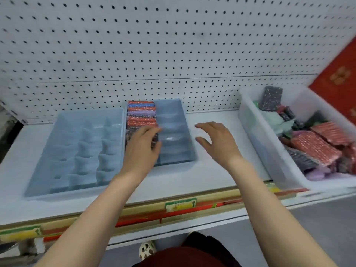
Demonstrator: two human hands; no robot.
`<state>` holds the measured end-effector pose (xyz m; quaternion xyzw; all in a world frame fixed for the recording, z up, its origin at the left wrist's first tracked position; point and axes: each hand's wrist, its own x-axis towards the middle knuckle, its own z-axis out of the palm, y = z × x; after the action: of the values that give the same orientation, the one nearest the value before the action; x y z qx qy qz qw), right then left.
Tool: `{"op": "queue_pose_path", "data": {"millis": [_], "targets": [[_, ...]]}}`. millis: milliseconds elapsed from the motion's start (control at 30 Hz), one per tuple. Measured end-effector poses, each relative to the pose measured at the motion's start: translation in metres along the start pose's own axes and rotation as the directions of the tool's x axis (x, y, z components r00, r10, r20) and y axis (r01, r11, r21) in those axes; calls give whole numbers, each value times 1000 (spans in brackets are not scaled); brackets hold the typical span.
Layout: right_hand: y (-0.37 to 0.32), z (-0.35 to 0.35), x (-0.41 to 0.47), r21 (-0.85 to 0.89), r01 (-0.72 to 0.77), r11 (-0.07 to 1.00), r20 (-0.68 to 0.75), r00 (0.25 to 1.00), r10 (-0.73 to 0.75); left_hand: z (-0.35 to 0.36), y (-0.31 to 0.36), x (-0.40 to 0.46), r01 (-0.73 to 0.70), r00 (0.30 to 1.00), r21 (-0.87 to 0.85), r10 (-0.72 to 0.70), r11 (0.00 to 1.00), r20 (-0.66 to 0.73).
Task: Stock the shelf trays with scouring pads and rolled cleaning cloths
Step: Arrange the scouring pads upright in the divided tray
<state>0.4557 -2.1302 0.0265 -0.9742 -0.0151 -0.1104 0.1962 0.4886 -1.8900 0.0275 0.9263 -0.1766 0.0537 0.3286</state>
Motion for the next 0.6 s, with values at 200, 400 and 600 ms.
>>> {"op": "queue_pose_path", "data": {"millis": [200,400,600], "targets": [[100,-102,-60,-183,-303,935,-244,935,256,57,96,40,-166,972,-104,180,981,151],[214,-169,-102,-342,-618,708,-95,773,628,132,219,52,-343,867,-146,372,928,332],[249,-180,-101,-138,-517,845,192,823,535,188,291,54,-503,719,-6,422,864,552]]}}
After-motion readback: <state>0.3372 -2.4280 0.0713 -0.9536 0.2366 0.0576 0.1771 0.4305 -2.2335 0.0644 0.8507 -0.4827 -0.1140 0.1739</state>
